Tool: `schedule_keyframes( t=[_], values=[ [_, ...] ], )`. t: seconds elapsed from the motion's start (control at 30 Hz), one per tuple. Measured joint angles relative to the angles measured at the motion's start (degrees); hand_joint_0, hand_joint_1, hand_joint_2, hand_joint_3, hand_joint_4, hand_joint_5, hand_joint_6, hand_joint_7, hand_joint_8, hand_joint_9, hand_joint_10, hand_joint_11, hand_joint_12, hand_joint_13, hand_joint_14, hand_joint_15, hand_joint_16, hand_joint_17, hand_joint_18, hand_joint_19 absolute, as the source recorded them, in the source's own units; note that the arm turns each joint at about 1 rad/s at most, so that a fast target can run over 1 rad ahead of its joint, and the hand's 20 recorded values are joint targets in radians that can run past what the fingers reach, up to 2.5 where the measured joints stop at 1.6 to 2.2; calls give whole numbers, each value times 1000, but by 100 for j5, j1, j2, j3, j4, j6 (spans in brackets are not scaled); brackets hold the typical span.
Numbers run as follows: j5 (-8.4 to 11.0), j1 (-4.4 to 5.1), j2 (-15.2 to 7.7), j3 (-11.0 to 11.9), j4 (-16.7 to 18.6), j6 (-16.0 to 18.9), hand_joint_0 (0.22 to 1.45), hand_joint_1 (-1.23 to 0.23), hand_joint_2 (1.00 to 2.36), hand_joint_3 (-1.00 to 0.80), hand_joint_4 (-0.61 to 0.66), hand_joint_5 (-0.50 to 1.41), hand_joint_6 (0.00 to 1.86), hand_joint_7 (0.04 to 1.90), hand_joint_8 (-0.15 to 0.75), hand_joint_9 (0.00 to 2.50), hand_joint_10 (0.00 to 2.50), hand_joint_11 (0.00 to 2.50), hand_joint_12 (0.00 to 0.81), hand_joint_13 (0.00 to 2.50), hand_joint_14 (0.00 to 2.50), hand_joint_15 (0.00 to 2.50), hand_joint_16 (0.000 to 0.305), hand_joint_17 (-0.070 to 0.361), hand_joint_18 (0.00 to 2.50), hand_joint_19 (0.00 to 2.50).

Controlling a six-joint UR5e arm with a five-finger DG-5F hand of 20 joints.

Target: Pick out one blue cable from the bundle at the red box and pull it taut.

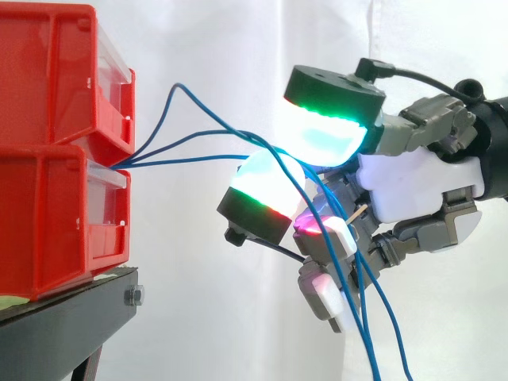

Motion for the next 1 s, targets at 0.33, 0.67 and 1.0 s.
schedule_keyframes(
  t=[0.33,0.67,1.0],
  values=[
    [0,0,1,-1,0,-1,621,-928,1000,-500,-112,-170,964,850,178,1079,29,849,305,867,27,622,48,108,693,638],
    [0,-1,1,-4,0,1,470,-730,1000,-500,-39,-158,932,789,216,1164,26,819,345,912,24,618,56,126,745,658],
    [0,-1,1,-7,0,0,606,-602,1003,-463,-65,-133,923,932,210,1261,27,866,322,936,27,647,48,109,720,724]
  ],
)
